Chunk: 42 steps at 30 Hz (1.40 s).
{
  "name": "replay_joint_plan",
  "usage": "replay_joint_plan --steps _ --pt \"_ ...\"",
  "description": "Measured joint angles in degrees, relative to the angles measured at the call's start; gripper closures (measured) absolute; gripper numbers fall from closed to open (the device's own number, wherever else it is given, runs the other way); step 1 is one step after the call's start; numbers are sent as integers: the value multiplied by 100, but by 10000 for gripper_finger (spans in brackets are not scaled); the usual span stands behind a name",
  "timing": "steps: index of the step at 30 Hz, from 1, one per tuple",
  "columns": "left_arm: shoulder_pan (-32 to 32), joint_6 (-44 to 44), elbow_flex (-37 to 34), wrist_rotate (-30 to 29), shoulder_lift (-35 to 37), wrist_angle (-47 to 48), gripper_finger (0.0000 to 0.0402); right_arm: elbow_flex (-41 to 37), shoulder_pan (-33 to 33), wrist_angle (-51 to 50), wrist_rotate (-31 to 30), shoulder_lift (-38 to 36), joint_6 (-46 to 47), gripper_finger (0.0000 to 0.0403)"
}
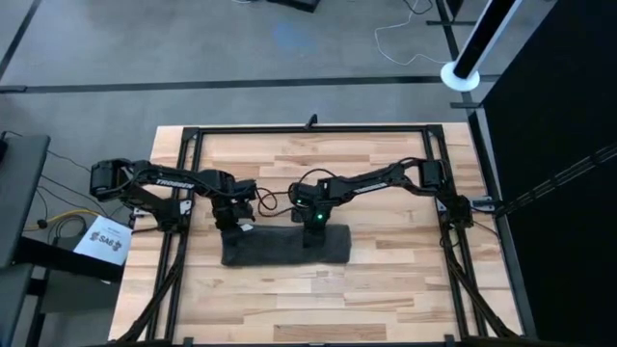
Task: Roll towel
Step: Roll the black towel
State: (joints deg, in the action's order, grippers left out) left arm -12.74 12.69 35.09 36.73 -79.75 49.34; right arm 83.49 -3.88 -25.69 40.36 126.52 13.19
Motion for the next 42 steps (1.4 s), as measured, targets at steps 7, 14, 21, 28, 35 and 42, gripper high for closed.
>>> replay_joint_plan --steps 7,14,21,28,35,42 --pt "-219 275 -24 -286 -1 888 308 -19 -2 -100 42 12 -25 403" --pt "-233 353 46 -905 102 2133 309 -43 3 -439 136 18 -231 403" --pt "-196 537 1215 -658 1089 2463 327 -45 4 -443 129 18 -254 403" --pt "-196 980 1483 -192 1799 806 369 -46 -3 -424 163 18 -254 403" --pt "-167 1030 435 188 1482 -319 399 -45 -33 -416 220 18 -232 403" --pt "-161 1060 -313 -9 1165 -990 401 -47 -61 -402 312 16 -184 403"
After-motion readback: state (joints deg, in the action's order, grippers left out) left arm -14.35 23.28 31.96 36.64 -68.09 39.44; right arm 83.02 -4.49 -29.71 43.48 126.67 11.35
